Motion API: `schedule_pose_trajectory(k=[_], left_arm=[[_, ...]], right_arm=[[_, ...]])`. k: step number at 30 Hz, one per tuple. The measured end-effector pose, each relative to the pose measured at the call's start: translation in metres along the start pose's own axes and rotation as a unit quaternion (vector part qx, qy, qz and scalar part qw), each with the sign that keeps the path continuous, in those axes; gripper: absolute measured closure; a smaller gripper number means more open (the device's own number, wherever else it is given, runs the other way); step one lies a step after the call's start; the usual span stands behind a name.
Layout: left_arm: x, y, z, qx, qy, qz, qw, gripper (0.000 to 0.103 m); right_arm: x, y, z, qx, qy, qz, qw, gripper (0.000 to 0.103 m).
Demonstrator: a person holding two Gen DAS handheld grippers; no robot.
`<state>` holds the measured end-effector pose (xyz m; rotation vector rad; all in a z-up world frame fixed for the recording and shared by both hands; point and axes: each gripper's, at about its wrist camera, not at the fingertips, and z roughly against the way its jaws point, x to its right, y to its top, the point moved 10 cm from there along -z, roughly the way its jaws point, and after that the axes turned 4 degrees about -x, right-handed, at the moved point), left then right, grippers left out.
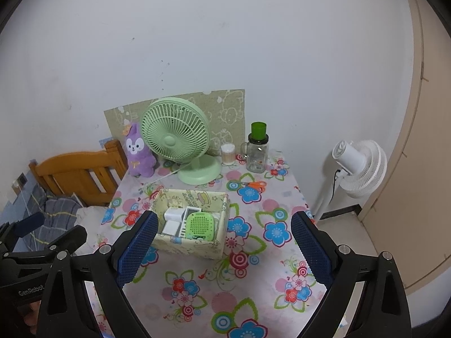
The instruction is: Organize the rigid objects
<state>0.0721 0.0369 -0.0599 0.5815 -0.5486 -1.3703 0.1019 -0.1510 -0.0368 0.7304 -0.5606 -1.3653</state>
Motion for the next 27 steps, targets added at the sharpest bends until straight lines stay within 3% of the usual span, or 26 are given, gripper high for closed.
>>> schedule_pose_trajectory(k=[27], left_arm=[[-0.0011,0.0036,-0.003,-0.001,-0.002,-0.008,1.0,0.0]], right_arm=[[-0.0035,0.0014,0.0006,0.004,-0.007,0.008,1.0,0.006]])
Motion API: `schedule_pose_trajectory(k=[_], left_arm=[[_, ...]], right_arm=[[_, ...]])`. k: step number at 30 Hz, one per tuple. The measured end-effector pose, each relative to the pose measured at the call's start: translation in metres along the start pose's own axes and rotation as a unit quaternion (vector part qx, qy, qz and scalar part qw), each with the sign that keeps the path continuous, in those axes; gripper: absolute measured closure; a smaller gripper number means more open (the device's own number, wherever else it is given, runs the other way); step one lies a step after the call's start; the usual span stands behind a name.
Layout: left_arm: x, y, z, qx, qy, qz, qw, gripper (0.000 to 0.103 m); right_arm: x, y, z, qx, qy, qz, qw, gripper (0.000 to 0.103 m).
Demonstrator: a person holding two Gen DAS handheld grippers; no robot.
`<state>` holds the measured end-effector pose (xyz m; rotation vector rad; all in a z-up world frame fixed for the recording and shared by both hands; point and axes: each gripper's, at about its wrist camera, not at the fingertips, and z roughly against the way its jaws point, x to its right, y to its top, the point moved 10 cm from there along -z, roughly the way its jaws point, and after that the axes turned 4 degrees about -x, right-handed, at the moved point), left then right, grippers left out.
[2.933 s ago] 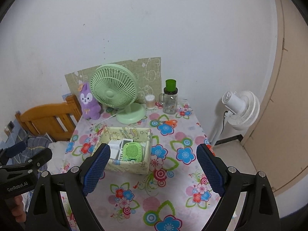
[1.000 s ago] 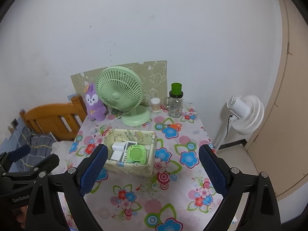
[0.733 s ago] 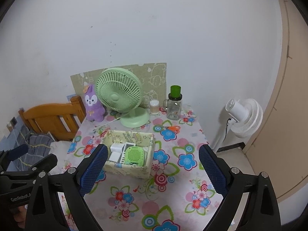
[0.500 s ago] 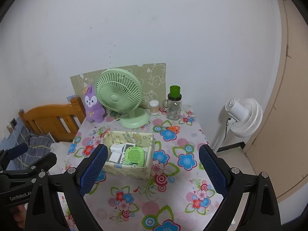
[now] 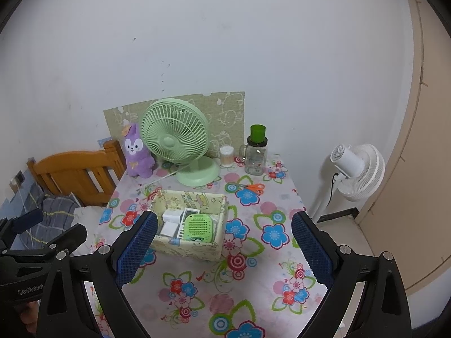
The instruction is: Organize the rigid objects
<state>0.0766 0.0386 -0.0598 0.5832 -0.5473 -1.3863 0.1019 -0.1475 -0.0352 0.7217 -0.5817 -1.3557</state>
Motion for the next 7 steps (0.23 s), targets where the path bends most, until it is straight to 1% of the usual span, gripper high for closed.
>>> schedule_pose_trajectory(k=[7], left_arm=[[-0.0052,0.0018,-0.005,-0.008,-0.005,0.006,0.9999,0.0]], right_arm=[[-0.0018,-0.0006,-0.0027,-0.009,-0.006,0.001,1.0,0.005]])
